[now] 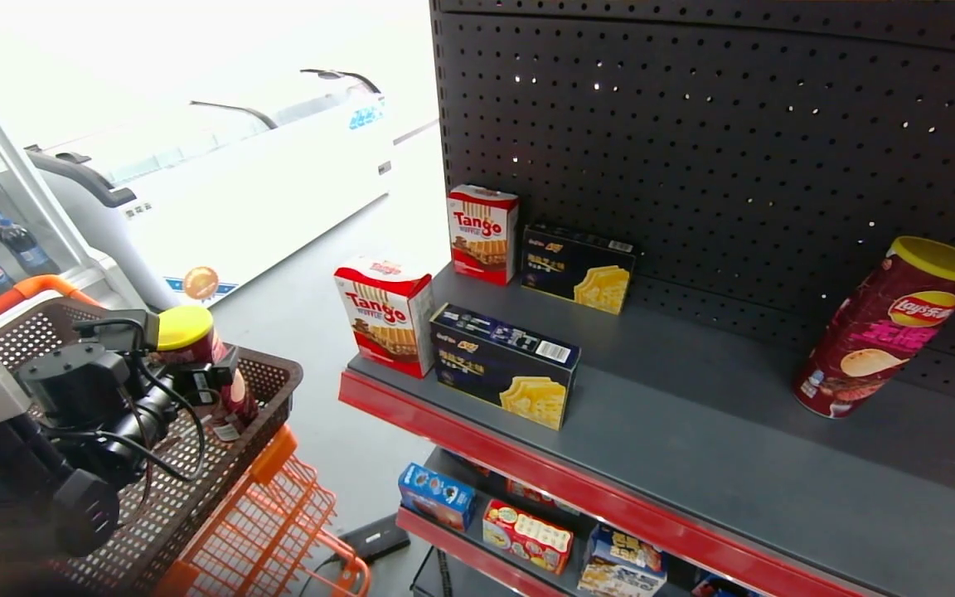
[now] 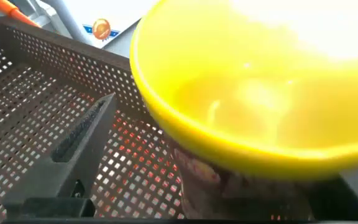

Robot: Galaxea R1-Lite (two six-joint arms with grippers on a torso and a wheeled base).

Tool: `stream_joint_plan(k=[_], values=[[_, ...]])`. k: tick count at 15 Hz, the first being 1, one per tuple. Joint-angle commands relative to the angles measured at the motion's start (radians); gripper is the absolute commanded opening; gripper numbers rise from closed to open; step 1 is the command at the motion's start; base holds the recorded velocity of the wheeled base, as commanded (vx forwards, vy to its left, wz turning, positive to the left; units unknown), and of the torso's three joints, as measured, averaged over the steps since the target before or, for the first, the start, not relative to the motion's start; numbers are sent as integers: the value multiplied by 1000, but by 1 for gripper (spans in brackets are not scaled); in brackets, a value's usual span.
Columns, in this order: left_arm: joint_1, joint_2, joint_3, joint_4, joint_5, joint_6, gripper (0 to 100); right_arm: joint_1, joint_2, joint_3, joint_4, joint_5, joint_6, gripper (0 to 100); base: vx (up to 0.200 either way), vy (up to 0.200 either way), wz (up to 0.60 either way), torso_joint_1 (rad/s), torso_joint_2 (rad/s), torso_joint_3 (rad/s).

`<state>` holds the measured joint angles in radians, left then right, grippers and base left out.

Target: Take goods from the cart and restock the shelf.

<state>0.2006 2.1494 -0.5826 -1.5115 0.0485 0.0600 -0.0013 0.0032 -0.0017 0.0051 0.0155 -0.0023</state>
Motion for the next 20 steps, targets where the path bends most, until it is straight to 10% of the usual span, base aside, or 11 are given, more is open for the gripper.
stream_joint_plan(k=[1, 7, 8, 20], values=[[3, 60, -56, 4, -4, 0, 100, 0, 1, 0, -1, 0, -1, 100, 0, 0, 0, 0, 0, 0], [-12, 101, -143, 2, -95, -2, 100, 1, 1, 0, 1, 1, -1, 100, 0, 0, 0, 0, 0, 0], [-13, 101, -146, 4, -102, -3, 0, 1, 1, 0, -1, 1, -1, 100, 0, 0, 0, 0, 0, 0], [-64, -209, -86, 59, -67, 66, 0, 0, 1, 0, -1, 1, 1, 100, 0, 0, 0, 0, 0, 0]])
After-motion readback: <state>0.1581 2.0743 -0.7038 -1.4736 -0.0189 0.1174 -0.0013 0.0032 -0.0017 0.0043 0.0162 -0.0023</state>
